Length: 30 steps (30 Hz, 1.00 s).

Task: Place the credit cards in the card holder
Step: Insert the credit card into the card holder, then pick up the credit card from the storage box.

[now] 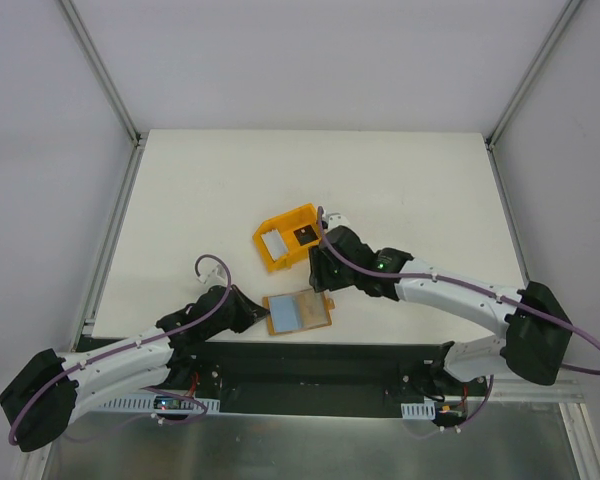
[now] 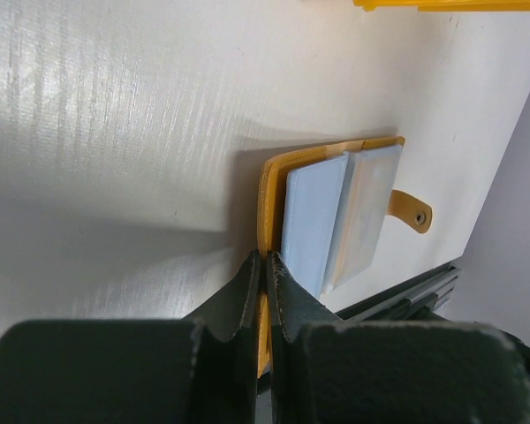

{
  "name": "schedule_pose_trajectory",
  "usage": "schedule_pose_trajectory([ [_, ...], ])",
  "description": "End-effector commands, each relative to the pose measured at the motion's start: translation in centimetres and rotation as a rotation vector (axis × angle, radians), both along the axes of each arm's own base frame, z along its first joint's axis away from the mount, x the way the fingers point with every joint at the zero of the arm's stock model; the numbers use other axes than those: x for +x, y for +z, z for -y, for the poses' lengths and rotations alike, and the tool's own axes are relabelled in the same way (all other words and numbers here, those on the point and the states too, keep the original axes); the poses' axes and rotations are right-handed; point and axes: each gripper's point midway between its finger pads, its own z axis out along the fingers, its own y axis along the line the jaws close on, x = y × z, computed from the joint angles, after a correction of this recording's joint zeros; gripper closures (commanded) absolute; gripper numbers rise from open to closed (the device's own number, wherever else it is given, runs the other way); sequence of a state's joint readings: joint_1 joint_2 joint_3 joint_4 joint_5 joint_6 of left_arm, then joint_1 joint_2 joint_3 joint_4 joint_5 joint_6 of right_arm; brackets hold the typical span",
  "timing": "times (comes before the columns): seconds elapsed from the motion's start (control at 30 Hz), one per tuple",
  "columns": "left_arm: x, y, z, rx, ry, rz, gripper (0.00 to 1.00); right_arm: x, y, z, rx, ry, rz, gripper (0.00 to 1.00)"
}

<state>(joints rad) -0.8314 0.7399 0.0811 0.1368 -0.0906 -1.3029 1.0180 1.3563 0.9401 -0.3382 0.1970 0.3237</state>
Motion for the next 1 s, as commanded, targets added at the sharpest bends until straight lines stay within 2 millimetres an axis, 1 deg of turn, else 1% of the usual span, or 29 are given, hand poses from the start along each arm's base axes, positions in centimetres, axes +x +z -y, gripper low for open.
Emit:
schedule_pose_trajectory([
  [0.0,0.0,-1.1,-0.8,0.032,0.032,-0.012,1.0,1.1,3.0,-3.1,0.118,0.084,0.002,0.47],
  [0.13,0.0,-1.0,-0.8,0.039,0.024,-0.005,1.0,1.4,3.0,-3.9,0.129,0.102,-0.023,0.46],
  [0.23,-0.1,-1.1,-0.8,0.044,0.015,-0.007,1.0,1.4,2.6,-4.4,0.124,0.111,-0.043,0.46],
  [0.27,-0.2,-1.2,-0.8,0.047,0.013,-0.01,1.0,0.9,2.4,-4.8,0.135,0.135,-0.067,0.46],
  [0.33,-0.2,-1.3,-0.8,0.048,0.008,-0.014,0.99,0.8,2.1,-5.0,0.135,0.146,-0.083,0.46],
  [0.57,-0.4,-1.4,-0.9,0.049,0.008,-0.023,0.94,0.1,0.9,-5.5,0.141,0.153,-0.139,0.46],
  [0.77,-0.6,-1.4,-1.0,0.041,0.014,-0.026,0.9,-0.1,0.7,-5.7,0.147,0.157,-0.152,0.46],
  [0.83,-0.7,-1.5,-1.1,0.04,0.019,-0.029,0.9,-0.1,0.6,-5.7,0.146,0.157,-0.153,0.46],
  [0.97,-0.8,-1.7,-1.3,0.036,0.026,-0.034,0.94,-0.1,0.7,-5.7,0.148,0.16,-0.153,0.46],
])
